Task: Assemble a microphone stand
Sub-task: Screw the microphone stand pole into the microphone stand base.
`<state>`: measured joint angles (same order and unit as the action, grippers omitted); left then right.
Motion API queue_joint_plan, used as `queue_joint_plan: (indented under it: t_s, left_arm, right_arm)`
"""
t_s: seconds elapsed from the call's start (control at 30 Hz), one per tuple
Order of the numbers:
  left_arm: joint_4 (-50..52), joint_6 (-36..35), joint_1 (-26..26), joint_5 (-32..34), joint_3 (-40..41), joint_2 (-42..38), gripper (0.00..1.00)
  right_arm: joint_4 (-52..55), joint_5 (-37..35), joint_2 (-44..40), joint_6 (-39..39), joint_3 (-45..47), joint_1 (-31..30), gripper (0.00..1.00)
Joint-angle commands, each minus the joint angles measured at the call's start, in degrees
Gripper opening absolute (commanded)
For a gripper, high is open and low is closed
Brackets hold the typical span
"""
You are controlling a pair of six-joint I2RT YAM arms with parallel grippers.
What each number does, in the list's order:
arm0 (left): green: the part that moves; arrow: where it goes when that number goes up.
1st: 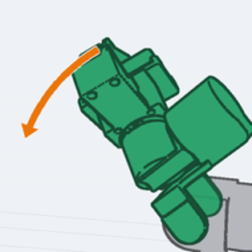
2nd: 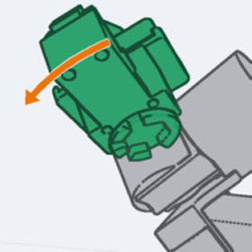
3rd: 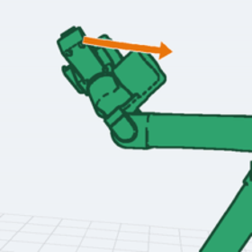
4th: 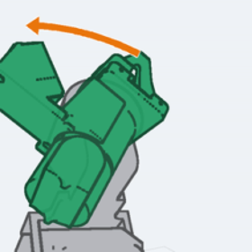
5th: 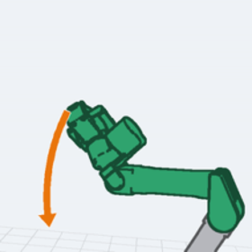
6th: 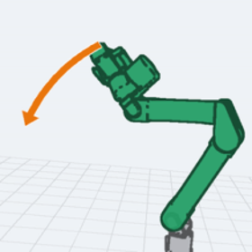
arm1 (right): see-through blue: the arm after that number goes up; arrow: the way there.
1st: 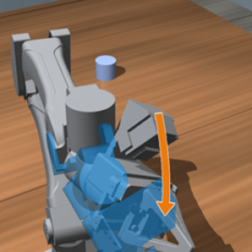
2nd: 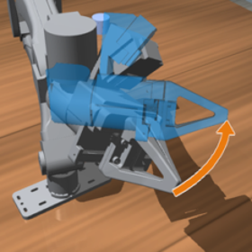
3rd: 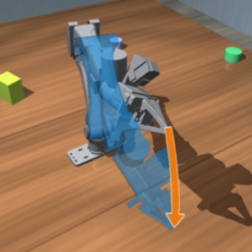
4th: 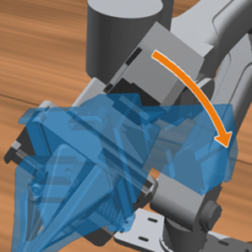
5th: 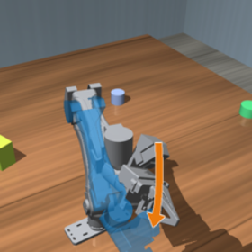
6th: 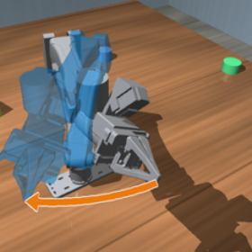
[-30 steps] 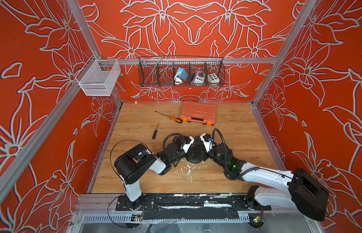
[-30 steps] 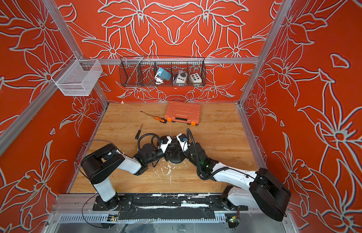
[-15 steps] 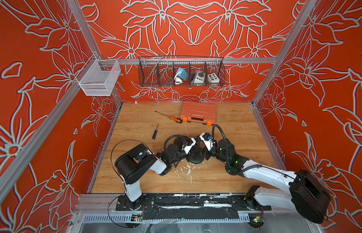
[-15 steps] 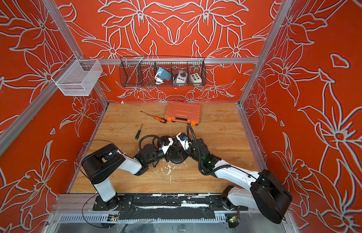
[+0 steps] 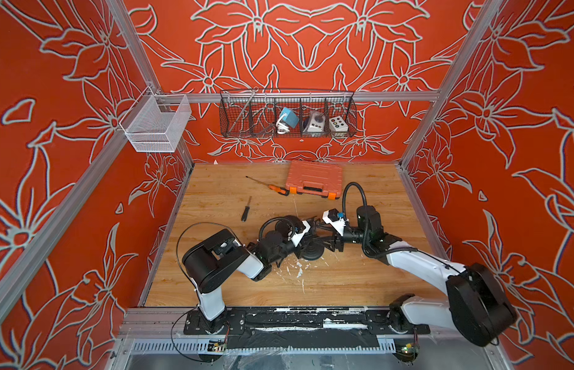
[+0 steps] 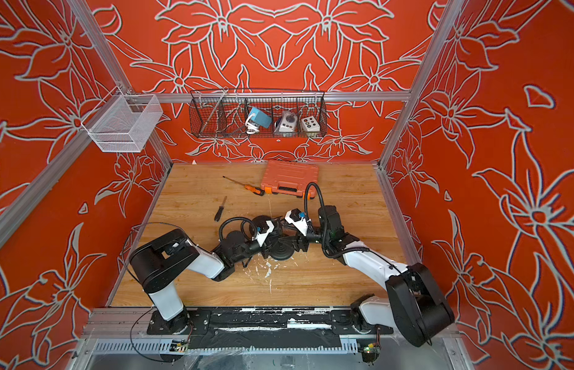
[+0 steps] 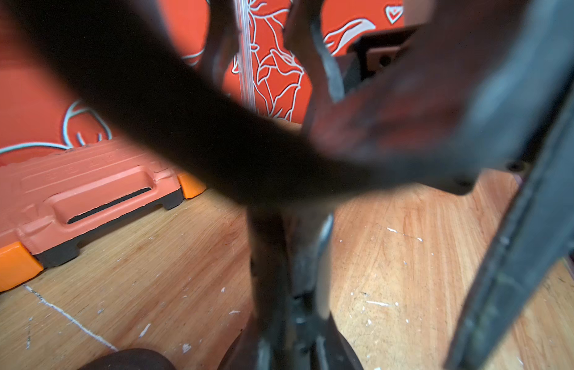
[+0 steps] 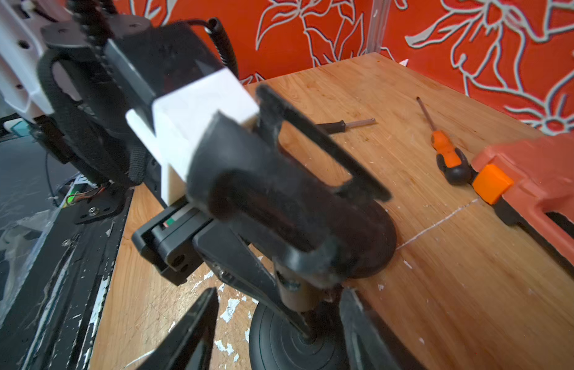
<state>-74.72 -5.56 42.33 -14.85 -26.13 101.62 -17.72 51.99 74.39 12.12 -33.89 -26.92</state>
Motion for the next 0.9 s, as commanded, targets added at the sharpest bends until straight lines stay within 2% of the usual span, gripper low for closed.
queue_joint_plan:
  t_s: [0.0,0.17,0.27,0.33,0.4,0.43,0.47,0.5,0.6,0.7,0.77,0.87]
  left_arm:
    - [4.14,-0.52,0.3,-0.96,1.65,0.66,0.04]
    - [5.68,0.03,0.3,-2.02,0.3,0.53,0.04]
    - [6.42,-0.3,0.24,-1.86,-0.4,0.58,0.04]
    - [6.84,-0.4,0.29,-1.98,-0.74,0.66,0.04]
    - [7.11,-0.34,0.36,-2.2,-0.94,0.81,0.05]
    - [7.04,-0.25,0.36,-2.2,-1.01,0.99,0.05]
    - [6.96,-0.24,0.37,-2.16,-0.95,1.13,0.05]
    - [6.95,-0.16,0.39,-2.11,-0.93,1.23,0.06]
    - [6.95,-0.07,0.39,-1.61,-0.71,1.21,0.11]
    - [7.3,0.48,0.39,-0.95,-1.01,0.73,0.19]
    - [6.89,1.2,0.47,-0.89,-1.11,0.37,0.29]
    - [5.95,1.91,0.48,-0.79,-0.98,-0.17,0.35]
  right_arm:
    - [-0.43,8.64,2.81,5.03,-3.52,1.37,0.62]
    - [0.66,12.03,6.23,8.26,-6.16,1.82,0.58]
    - [-0.75,13.04,7.16,8.78,-6.02,1.78,0.4]
    - [-2.06,13.23,7.82,8.15,-5.63,1.79,0.35]
    - [-4.02,13.15,8.4,6.96,-5.14,1.78,0.19]
    - [-5.72,12.62,8.65,5.63,-4.46,1.78,0.05]
    - [-7.05,11.72,8.92,4.41,-3.88,1.78,0.0]
    - [-8.44,10.92,8.93,3.24,-3.07,1.78,0.0]
    - [-13.9,6.41,8.74,-1.87,0.62,1.39,0.0]
    - [-16.99,-2.54,7.16,-6.44,4.83,0.04,0.0]
    - [-16.52,-11.08,5.8,-9.11,6.99,-2.02,0.0]
    - [-14.93,-23.73,3.1,-12.81,9.96,-5.23,0.0]
